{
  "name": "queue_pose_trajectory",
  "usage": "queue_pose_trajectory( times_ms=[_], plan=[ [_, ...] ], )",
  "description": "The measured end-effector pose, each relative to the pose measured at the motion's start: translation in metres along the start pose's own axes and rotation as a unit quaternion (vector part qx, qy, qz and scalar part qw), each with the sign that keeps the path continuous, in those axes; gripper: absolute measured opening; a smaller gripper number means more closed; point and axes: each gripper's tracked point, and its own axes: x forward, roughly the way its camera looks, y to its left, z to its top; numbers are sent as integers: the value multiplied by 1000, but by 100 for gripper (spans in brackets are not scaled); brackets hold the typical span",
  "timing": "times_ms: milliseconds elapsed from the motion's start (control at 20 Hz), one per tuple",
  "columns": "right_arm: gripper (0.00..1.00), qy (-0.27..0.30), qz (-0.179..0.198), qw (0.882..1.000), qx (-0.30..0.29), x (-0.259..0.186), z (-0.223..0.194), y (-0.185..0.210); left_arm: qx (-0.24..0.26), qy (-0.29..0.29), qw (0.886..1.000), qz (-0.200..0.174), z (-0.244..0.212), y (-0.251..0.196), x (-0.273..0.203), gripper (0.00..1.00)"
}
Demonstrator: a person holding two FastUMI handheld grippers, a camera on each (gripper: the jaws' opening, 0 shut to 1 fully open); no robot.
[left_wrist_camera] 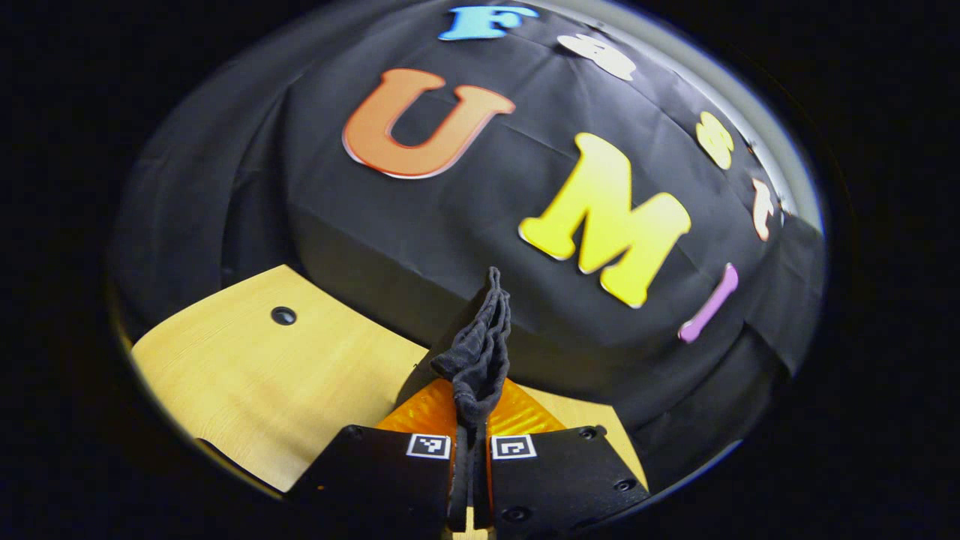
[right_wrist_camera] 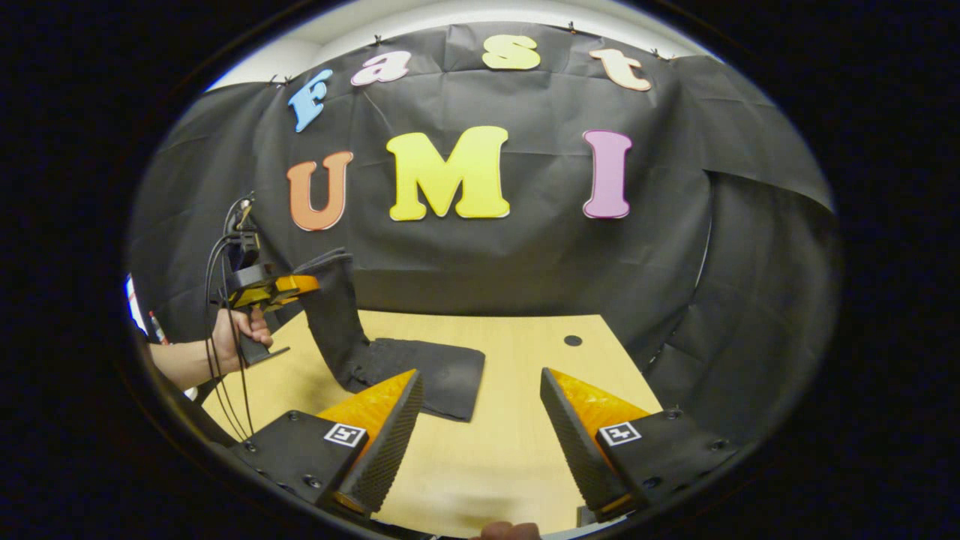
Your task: Grasp the waist and the cuffs of the jeans and fold them to make the two legs overlap; first hold the waist and fold one-third of the jeans toward the cuffs, then hold the cuffs and fold the remaining one-third in the same direction to finish folding.
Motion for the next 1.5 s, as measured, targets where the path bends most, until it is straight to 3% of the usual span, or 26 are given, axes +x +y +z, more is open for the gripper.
queue_pose_trajectory(
  times_ms=[250,450,600,850,1050,1200,1500],
  plan=[
    [96,14,-47,999,10,-17,-13,-48,148,13,989,-26,-82,-62,11,6],
    [94,34,-77,996,16,-28,-25,-79,207,50,977,-28,-160,-77,31,6],
    [96,47,-93,994,19,-34,-32,-94,233,84,969,-17,-201,-75,48,6],
    [94,68,-104,992,20,-31,-41,-107,227,130,965,-3,-246,-66,66,12],
    [95,74,-99,992,28,-27,-42,-106,221,138,965,-20,-256,-76,68,33],
    [95,74,-87,993,28,-15,-39,-101,210,142,967,-30,-256,-86,62,100],
    [97,48,-44,998,19,18,-22,-73,192,101,976,-33,-202,-98,24,100]
  ],
)
